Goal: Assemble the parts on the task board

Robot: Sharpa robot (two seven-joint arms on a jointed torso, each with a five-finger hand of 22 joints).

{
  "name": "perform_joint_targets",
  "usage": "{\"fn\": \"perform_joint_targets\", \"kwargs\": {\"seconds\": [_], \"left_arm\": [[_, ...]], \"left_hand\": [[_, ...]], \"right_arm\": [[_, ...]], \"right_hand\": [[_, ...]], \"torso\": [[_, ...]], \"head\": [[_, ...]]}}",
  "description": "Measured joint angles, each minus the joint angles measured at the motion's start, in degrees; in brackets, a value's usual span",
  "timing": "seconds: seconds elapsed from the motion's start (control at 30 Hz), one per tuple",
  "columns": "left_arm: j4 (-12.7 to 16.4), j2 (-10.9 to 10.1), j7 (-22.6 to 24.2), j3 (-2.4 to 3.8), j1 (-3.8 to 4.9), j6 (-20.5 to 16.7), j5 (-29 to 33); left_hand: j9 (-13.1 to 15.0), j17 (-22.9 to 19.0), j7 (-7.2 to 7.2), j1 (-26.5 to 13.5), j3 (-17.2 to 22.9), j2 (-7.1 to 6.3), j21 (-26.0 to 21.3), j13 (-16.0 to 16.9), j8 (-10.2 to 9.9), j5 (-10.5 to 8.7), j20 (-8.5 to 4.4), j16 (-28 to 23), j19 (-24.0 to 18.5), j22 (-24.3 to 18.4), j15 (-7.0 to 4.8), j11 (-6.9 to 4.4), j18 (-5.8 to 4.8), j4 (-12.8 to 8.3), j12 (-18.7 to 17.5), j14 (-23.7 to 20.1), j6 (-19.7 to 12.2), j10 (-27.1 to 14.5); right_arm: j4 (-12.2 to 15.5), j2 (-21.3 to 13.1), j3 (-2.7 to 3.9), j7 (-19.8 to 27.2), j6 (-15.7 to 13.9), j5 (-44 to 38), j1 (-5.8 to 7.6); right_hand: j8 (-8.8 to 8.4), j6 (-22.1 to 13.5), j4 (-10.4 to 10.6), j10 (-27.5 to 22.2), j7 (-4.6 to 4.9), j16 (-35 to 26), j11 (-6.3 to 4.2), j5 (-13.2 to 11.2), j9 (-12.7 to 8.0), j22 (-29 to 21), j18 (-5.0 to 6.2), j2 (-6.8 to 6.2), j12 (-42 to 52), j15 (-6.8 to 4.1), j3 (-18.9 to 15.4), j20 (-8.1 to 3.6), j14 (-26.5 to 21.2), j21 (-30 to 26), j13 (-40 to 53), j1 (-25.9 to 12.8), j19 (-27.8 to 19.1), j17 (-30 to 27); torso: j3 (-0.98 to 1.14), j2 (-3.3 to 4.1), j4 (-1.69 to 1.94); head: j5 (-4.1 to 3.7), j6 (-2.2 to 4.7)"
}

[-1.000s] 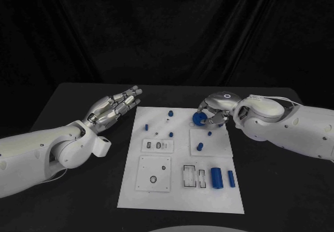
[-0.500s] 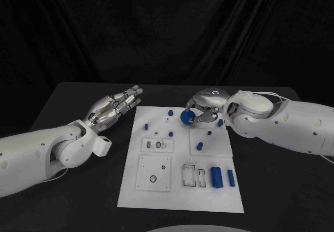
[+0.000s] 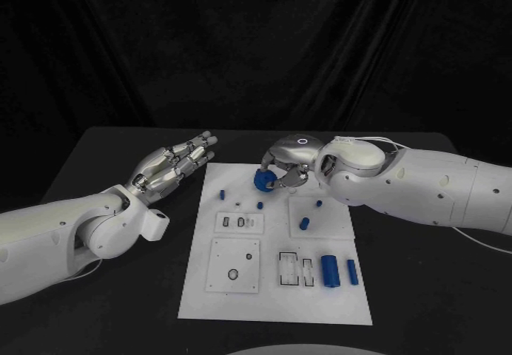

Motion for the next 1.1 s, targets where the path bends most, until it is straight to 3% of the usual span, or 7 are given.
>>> {"fn": "perform_joint_targets", "kwargs": {"seconds": [0.23, 0.5, 0.9, 1.1], "left_arm": [[-0.1, 0.3, 0.0, 0.00, 0.00, 0.0, 0.0], [-0.4, 0.7, 0.0, 0.00, 0.00, 0.2, 0.0], [-0.7, 1.1, 0.0, 0.00, 0.00, 0.4, 0.0], [-0.8, 1.2, 0.0, 0.00, 0.00, 0.6, 0.0]], "left_hand": [[0.0, 0.0, 0.00, 0.0, 0.0, 0.00, 0.0, 0.0, 0.0, 0.00, 0.00, 0.0, 0.0, 0.0, 0.00, 0.00, 0.00, 0.0, 0.0, 0.0, 0.0, 0.0], [0.0, 0.0, 0.00, 0.0, 0.0, 0.00, 0.0, 0.0, 0.0, 0.00, 0.00, 0.0, 0.0, 0.0, 0.00, 0.00, 0.00, 0.0, 0.0, 0.0, 0.0, 0.0], [0.0, 0.0, 0.00, 0.0, 0.2, 0.00, 0.0, 0.0, 0.0, 0.00, 0.20, 0.0, 0.2, 0.0, -0.01, 0.00, -0.01, 0.2, 0.0, 0.0, 0.0, 0.0], [0.0, 0.0, 0.00, 0.0, 0.2, 0.00, 0.0, 0.0, 0.0, 0.00, 0.20, 0.0, 0.2, 0.0, 0.00, 0.00, 0.00, 0.2, 0.0, 0.0, 0.0, 0.0]], "right_arm": [[-2.6, 2.8, 0.01, 0.8, 0.2, 0.1, 0.00], [-4.8, 4.7, 0.01, 1.3, 0.3, 0.2, -0.26], [-7.0, 6.2, 0.01, 1.4, 0.9, 0.2, -1.17], [-7.1, 6.4, 0.00, 1.4, 1.1, 0.3, -1.37]], "right_hand": [[0.00, -0.1, 0.0, 0.2, -0.08, 0.0, 0.20, 0.0, 0.0, 0.0, 0.00, -0.06, 0.0, 0.04, 0.0, 0.00, 0.0, 0.0, 0.0, -0.1, 0.0, 0.0], [-0.41, -0.1, 0.1, 0.0, -0.09, 0.0, 0.41, 0.0, 0.0, 0.0, 0.00, -0.05, 0.0, 0.24, 0.2, 0.00, -0.2, -0.9, 0.0, 0.0, 0.0, 0.0], [-3.46, -0.6, 0.4, 0.0, -0.80, 0.0, 0.83, -0.5, 0.1, 0.0, 0.00, -0.04, 0.0, 0.62, 1.2, 0.52, -0.2, -2.8, 0.0, 0.0, -0.9, 0.0], [-3.67, -0.8, 0.4, 0.0, -1.07, 0.0, 0.83, -0.5, 0.2, 0.0, 0.00, -0.04, 0.0, 0.62, 1.2, 0.72, -0.2, -2.9, 0.0, 0.0, -1.1, 0.0]], "torso": [[0.00, -0.01, -0.07], [0.02, -0.01, 0.00], [0.02, -0.02, -0.07], [0.05, -0.03, -0.08]], "head": [[0.12, 0.03], [-0.32, 0.00], [-0.14, -0.48], [-0.03, -0.64]]}}
